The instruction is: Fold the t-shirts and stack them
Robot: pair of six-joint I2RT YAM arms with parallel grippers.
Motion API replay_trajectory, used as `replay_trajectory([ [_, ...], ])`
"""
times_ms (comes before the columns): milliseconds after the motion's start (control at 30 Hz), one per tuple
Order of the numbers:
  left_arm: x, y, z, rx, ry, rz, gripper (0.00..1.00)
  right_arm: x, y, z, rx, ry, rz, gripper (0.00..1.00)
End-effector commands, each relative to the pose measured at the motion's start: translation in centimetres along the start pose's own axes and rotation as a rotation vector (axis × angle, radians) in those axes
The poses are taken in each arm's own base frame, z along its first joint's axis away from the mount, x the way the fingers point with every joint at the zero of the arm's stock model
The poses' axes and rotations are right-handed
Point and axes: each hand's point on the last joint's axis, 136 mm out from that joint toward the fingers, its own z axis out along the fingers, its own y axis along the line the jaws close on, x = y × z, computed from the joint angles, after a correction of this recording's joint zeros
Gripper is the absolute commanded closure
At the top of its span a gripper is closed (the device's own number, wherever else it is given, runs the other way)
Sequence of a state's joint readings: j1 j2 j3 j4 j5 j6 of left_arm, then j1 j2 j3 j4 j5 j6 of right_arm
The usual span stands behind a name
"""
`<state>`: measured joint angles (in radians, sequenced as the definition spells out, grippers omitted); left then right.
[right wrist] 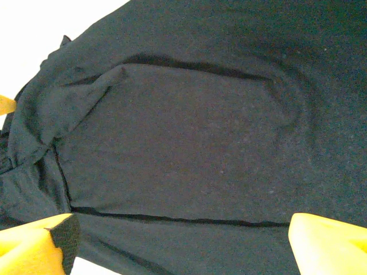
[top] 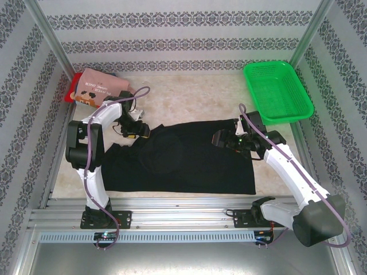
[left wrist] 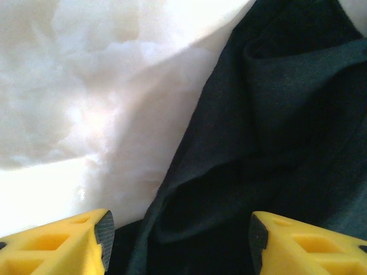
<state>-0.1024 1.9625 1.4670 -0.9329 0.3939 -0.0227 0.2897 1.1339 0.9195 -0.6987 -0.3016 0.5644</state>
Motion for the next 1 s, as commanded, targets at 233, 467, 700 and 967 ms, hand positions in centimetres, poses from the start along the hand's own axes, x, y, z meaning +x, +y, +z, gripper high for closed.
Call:
replay_trajectory([
  [233, 0.3, 1.5, 1.0, -0.035, 0.064, 0.035, 0.73, 0.0, -0.2, 0.1, -0.003, 0.011, -0.006, 0.06],
  [467, -2.2, 0.8, -2.8, -0.080, -0.078, 0.090, 0.92, 0.0, -0.1, 0.1, -0.006, 0.009, -0.003, 0.06],
  [700, -4.6, -0.1, -6.2, -0.090, -0.207, 0.107, 0.97, -0.1, -0.1, 0.2, -0.006, 0.003, 0.007, 0.06],
  [967, -6.9, 0.0, -8.0, -0.133, -0.298, 0.126, 0.97, 0.1, -0.3, 0.0, -0.002, -0.005, 0.010, 0.06],
])
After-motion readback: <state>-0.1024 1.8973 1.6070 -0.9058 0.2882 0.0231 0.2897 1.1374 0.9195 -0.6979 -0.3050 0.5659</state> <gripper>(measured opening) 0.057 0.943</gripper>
